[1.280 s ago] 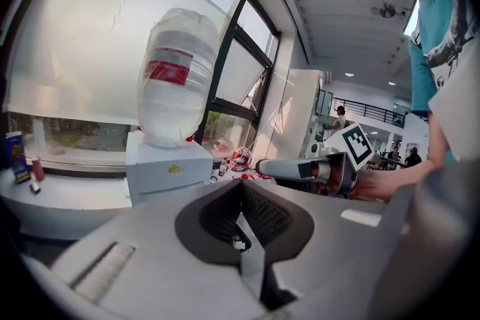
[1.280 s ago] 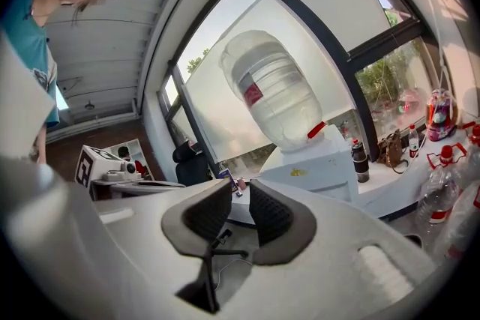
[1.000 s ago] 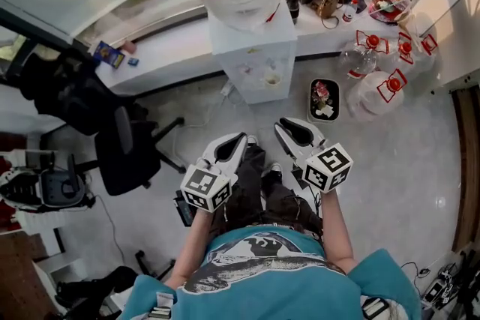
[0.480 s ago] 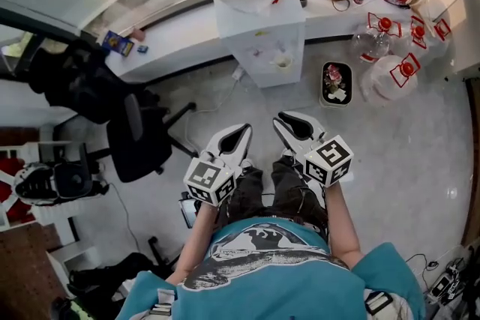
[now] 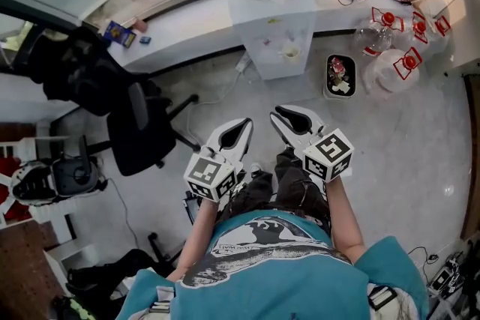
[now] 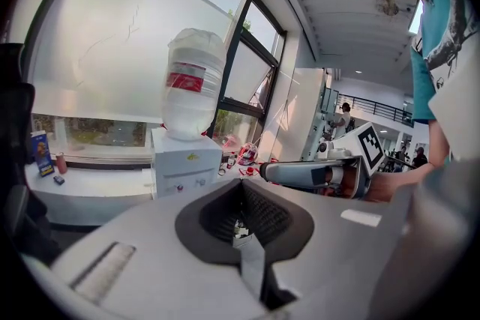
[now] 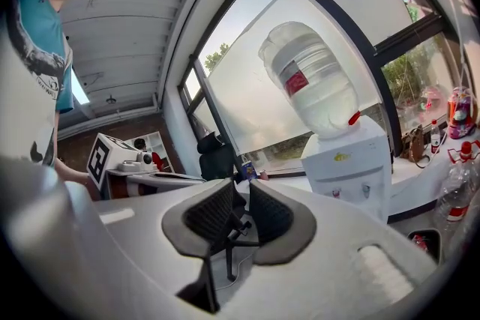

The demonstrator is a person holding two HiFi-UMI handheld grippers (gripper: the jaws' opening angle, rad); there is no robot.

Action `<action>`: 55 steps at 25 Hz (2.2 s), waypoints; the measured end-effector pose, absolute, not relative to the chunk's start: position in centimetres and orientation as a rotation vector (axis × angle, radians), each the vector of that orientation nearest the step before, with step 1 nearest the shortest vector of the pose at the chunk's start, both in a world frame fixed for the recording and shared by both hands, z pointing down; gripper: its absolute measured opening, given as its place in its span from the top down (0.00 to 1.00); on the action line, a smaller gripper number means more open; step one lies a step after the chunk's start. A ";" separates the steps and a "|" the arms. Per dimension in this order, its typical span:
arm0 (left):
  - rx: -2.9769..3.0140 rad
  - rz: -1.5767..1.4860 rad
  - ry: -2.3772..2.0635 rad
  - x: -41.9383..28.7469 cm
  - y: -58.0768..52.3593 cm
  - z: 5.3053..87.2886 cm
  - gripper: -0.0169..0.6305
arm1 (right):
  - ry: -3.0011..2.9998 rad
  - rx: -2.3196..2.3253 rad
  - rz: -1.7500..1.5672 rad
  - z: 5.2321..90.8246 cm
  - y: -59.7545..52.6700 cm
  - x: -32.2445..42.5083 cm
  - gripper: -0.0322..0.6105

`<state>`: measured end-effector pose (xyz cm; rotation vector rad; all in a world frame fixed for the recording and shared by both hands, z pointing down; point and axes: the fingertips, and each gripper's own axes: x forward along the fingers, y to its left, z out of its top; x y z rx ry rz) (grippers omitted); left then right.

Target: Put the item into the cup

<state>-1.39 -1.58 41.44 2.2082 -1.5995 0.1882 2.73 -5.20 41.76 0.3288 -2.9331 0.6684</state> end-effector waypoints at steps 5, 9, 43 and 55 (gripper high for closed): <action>2.220 0.157 -1.613 -3.8 1.2 40.8 0.97 | -2.945 0.311 0.652 40.5 -1.6 0.3 0.85; 2.241 0.115 -1.613 -5.4 3.6 40.1 0.97 | -2.945 0.312 0.633 39.7 1.0 -1.3 0.85; 2.419 0.103 -1.499 -4.9 13.6 39.1 0.98 | -2.957 0.395 0.503 38.1 11.3 -3.1 0.95; 2.453 0.110 -1.463 -3.9 14.2 39.0 0.97 | -2.942 0.390 0.480 38.4 12.2 -3.1 0.95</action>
